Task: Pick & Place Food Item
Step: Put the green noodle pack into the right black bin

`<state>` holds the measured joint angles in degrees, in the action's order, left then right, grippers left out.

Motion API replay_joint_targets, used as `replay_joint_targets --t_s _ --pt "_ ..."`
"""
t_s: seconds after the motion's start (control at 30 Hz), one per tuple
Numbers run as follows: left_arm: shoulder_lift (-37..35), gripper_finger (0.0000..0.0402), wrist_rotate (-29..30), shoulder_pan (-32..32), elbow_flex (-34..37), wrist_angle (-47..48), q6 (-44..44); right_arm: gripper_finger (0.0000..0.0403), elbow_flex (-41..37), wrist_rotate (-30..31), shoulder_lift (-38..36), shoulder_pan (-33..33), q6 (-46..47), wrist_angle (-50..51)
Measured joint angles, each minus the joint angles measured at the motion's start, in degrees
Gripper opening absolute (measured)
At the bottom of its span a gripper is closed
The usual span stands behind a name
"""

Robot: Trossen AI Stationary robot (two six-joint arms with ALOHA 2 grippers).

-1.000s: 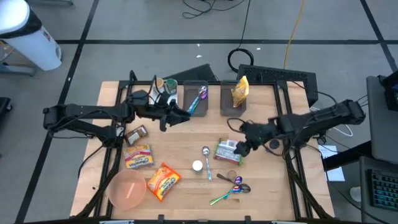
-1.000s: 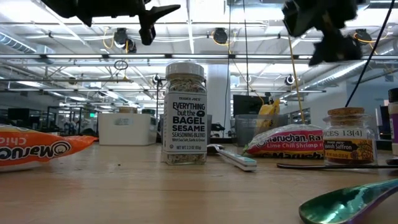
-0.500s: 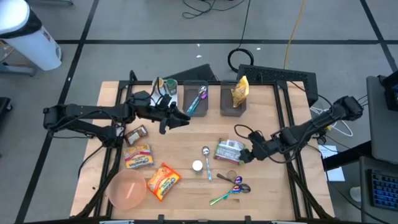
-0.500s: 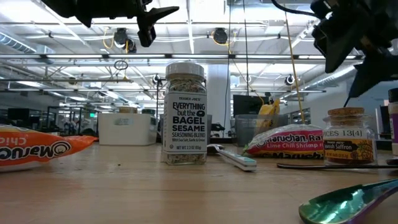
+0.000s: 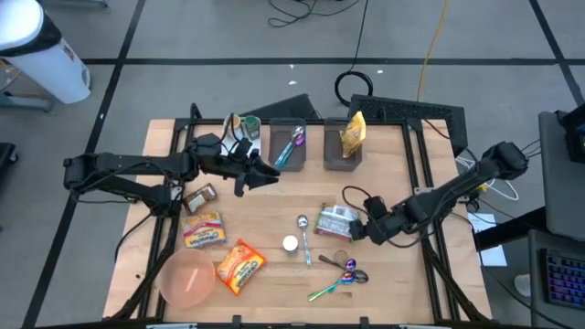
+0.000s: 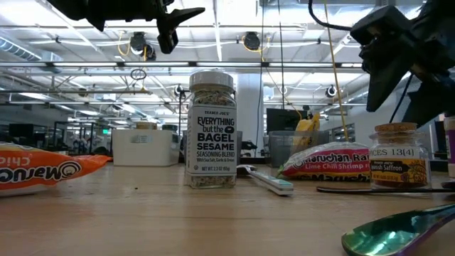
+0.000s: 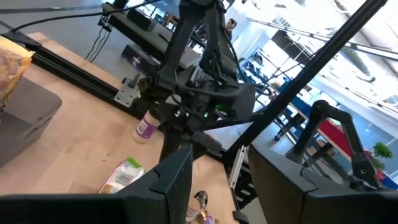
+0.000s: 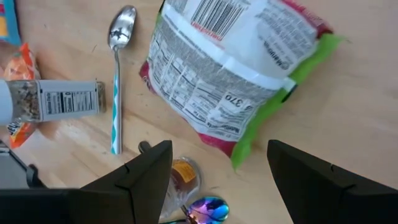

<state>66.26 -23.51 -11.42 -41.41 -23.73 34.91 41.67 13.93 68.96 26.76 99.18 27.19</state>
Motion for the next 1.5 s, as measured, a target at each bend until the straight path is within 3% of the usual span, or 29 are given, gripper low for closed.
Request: replay_joint_targets --t_s 0.4,0.67,1.17,1.3,1.5 --pt "0.0 0.0163 1.06 0.31 -0.02 0.02 -0.06 0.0256 0.0 -0.25 6.41 0.64 1.57 -5.98" --pt "0.0 0.0163 0.98 1.11 -0.02 0.07 -0.12 0.0256 0.04 5.63 8.13 5.28 9.09 -4.9" --pt "0.0 0.0163 -0.52 2.37 -0.02 1.38 -0.05 0.0254 0.04 5.74 14.77 5.62 11.19 -7.07" --pt "0.0 0.0163 -0.55 3.32 -0.02 1.4 -0.08 0.0234 0.04 5.63 15.37 5.62 11.16 -7.23" --pt "0.0 0.0163 -0.5 4.11 -0.02 1.47 -0.41 0.0172 0.04 5.61 15.33 5.6 10.39 -7.25"
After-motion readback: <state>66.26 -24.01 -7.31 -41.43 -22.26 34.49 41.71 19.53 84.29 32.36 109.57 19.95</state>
